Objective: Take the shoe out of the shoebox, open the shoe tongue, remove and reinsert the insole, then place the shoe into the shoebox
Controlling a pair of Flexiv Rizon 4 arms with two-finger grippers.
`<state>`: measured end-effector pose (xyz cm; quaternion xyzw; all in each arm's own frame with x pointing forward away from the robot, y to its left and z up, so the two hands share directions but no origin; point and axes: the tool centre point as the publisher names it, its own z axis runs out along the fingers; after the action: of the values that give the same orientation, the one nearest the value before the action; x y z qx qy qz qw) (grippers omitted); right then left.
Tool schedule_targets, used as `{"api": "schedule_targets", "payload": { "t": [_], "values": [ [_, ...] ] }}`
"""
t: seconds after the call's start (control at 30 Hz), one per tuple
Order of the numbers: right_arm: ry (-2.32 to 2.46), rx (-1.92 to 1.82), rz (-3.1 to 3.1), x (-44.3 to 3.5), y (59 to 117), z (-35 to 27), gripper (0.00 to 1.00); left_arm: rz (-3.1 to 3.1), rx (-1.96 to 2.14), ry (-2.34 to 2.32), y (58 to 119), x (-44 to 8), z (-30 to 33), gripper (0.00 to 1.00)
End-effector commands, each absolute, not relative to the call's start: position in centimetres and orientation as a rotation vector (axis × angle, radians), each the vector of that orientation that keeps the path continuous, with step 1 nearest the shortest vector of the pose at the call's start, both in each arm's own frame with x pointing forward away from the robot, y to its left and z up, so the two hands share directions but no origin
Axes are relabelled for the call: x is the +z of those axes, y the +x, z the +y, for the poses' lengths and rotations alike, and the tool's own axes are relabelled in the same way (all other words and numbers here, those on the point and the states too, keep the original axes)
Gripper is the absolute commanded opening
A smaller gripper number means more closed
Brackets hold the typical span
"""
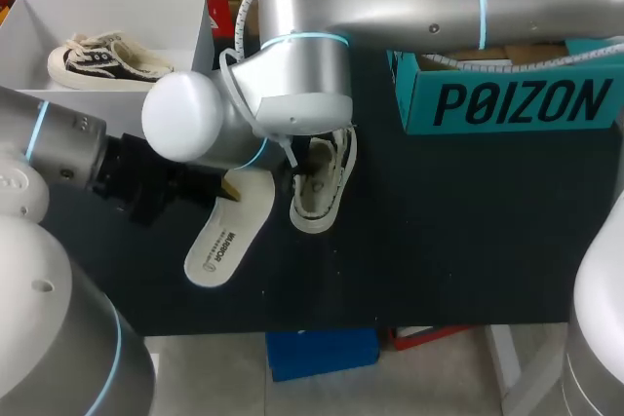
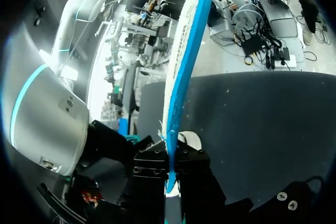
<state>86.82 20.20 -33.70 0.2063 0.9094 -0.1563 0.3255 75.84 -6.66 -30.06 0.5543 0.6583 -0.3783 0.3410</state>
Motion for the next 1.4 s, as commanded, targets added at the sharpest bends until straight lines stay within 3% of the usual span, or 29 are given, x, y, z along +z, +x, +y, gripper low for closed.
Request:
{"api": "schedule_targets", "payload": {
  "t": [0.03, 0.87, 0.97, 1.03, 1.07, 1.1, 1.13, 1.4],
  "values": [
    [0.540, -0.408, 2.379, -33.5, 86.6, 20.2, 0.45, 1.710, -0.985, 1.445, 76.0, -30.2, -7.0, 0.00],
    [0.539, -0.377, 2.375, -35.5, 89.1, 19.3, 0.43, 1.741, -0.951, 1.481, 76.9, -30.7, -7.6, 0.00],
    [0.541, -0.378, 2.374, -35.7, 89.2, 19.1, 0.38, 1.739, -0.941, 1.493, 77.0, -30.7, -7.6, 0.00],
    [0.544, -0.379, 2.374, -35.9, 89.2, 19.0, 0.30, 1.738, -0.937, 1.495, 77.0, -30.7, -7.6, 0.00],
    [0.547, -0.380, 2.375, -36.0, 89.2, 19.0, 0.23, 1.737, -0.930, 1.502, 77.0, -30.7, -7.7, 0.00],
    [0.549, -0.381, 2.376, -36.1, 89.2, 19.0, 0.06, 1.736, -0.925, 1.507, 77.0, -30.7, -7.7, 0.00],
    [0.549, -0.382, 2.378, -36.2, 89.3, 19.0, 0.00, 1.735, -0.924, 1.509, 77.0, -30.7, -7.7, 0.00],
    [0.434, -0.460, 2.385, -35.3, 89.8, 20.0, 0.00, 1.731, -0.925, 1.513, 77.1, -30.8, -7.5, 0.00]
  ]
}}
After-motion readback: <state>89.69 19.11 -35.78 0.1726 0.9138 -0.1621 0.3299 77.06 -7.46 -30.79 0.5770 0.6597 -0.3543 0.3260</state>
